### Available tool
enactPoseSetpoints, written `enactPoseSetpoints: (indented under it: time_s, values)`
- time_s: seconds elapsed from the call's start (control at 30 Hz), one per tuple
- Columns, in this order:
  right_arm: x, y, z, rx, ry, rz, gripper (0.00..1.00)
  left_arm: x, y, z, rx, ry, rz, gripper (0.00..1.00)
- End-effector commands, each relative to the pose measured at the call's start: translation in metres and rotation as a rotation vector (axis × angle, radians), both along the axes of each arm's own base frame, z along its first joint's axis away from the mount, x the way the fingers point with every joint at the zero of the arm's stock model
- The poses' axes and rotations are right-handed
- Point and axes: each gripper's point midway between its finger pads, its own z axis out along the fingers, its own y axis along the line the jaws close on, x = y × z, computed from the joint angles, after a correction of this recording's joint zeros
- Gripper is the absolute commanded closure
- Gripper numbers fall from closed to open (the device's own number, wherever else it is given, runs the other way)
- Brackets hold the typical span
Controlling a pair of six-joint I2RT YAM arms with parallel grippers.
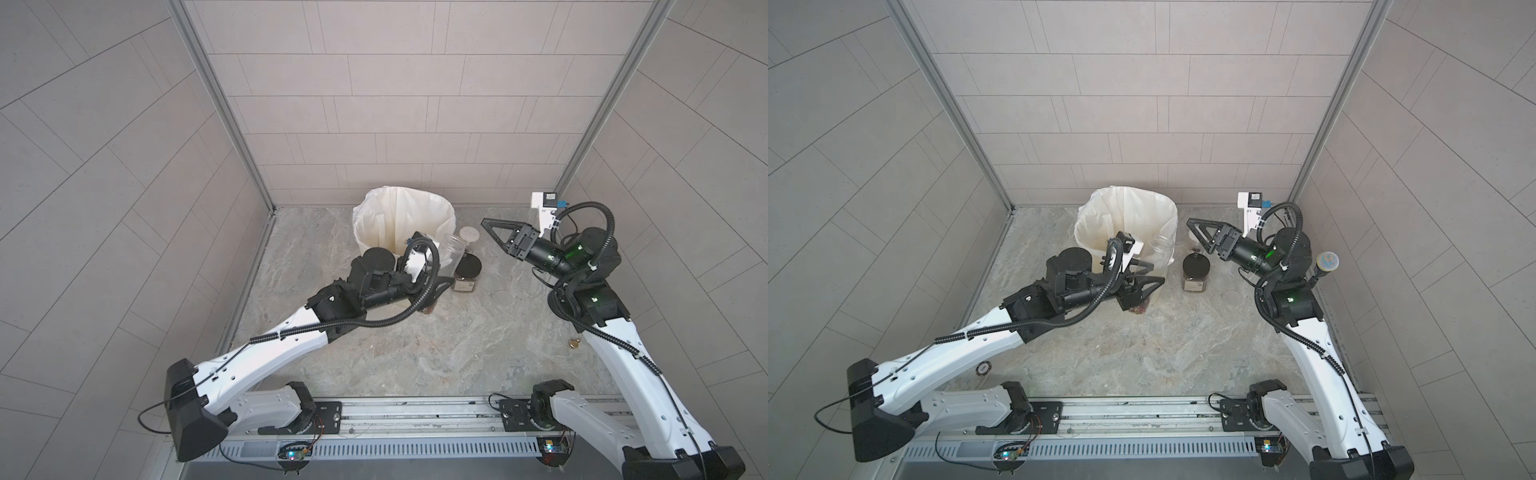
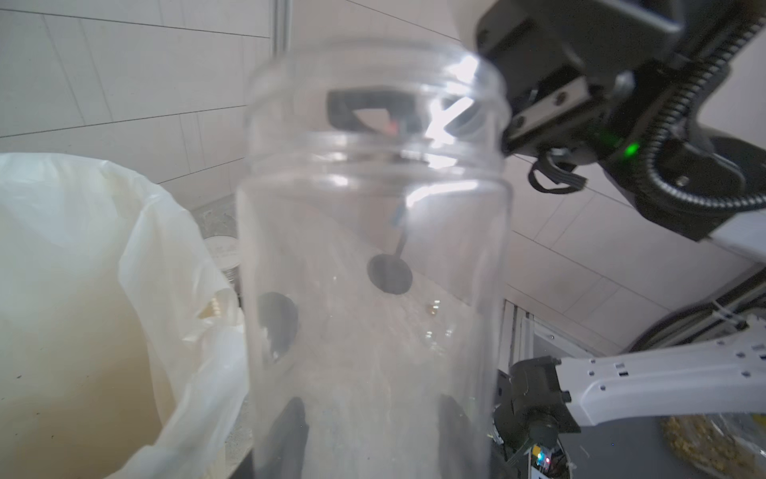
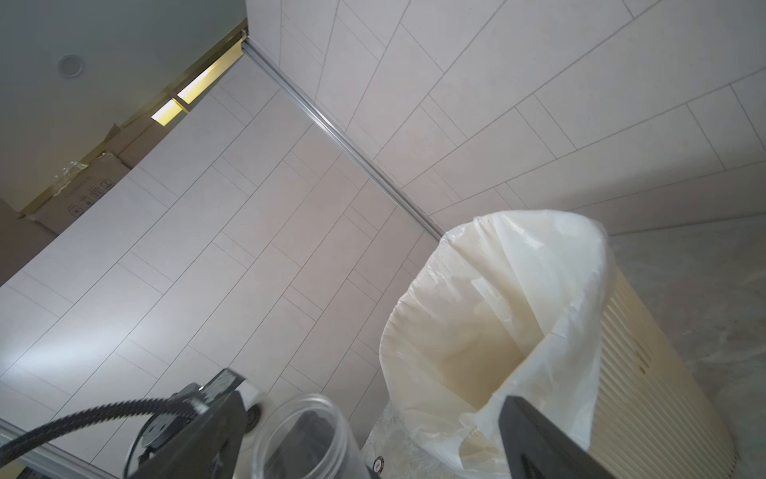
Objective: Empty the moldy dried flower tea in the jars
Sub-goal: Pour the moldy dried flower tea into the trash bin.
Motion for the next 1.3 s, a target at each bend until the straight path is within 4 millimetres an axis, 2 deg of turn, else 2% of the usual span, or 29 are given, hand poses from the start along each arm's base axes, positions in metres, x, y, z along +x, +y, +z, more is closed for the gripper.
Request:
enactPoseSetpoints:
  time_s: [0.0,0.23,0.53,0.77,0.97,1.27]
  values:
    - [-0.014,0.012,0.02,-0.003,-0.063,0.079,0.0,0.01,0.003,0.019,-0.102,0.084,0.011,0.57]
    - [-0.014,0.043,-0.004,-0.147,-0.027,0.132,0.0,0.022,0.003,0.039,-0.191,0.121,0.004,0.57]
    - [-0.005,0.083,-0.019,-0.211,0.016,0.216,0.04,0.023,0.002,0.046,-0.189,0.099,-0.008,0.57]
    - [-0.001,0.099,-0.012,-0.178,0.007,0.261,0.14,0.022,-0.001,0.049,-0.224,0.095,-0.026,0.58]
    - [0.002,0.103,-0.011,-0.16,0.005,0.271,0.21,0.022,-0.001,0.044,-0.218,0.097,-0.026,0.58]
    - [0.013,0.111,0.0,-0.13,0.008,0.291,0.32,0.033,0.002,0.047,-0.233,0.122,0.001,0.58]
